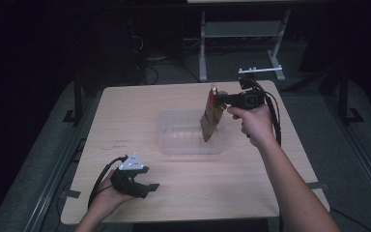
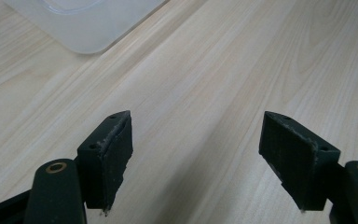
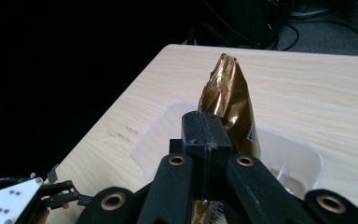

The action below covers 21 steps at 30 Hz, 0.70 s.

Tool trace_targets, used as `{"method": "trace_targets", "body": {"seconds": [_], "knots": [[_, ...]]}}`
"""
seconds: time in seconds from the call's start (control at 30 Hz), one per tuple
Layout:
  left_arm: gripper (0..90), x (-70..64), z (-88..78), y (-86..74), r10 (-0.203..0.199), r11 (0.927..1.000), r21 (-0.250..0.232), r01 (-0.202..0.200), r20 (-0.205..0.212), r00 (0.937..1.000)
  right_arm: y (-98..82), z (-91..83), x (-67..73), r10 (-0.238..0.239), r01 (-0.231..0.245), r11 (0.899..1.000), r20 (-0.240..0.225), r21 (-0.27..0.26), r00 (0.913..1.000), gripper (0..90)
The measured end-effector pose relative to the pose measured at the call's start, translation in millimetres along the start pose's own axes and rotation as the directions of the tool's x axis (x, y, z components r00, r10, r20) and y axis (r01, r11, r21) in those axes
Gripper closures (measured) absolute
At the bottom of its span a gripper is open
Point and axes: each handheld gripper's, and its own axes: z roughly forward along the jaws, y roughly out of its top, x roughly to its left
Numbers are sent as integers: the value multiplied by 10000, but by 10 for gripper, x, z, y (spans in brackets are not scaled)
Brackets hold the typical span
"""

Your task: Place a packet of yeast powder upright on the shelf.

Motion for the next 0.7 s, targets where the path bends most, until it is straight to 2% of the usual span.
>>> {"method": "trace_targets", "body": {"seconds": [0.3, 0.5, 0.7], "knots": [[252, -4, -10, 4, -16, 10000, -22, 16, -9, 10000, 42, 1, 55, -50, 52, 9999, 107, -143, 9999, 899], [252, -7, -10, 4, -13, 10000, -45, 13, -11, 10000, 5, 25, 48, -171, 172, 9998, 390, -29, 9991, 899], [252, -13, 4, 4, -31, 10000, -28, 31, 32, 10000, -3, -70, 6, -31, 42, 9998, 535, -192, 9986, 899]]}}
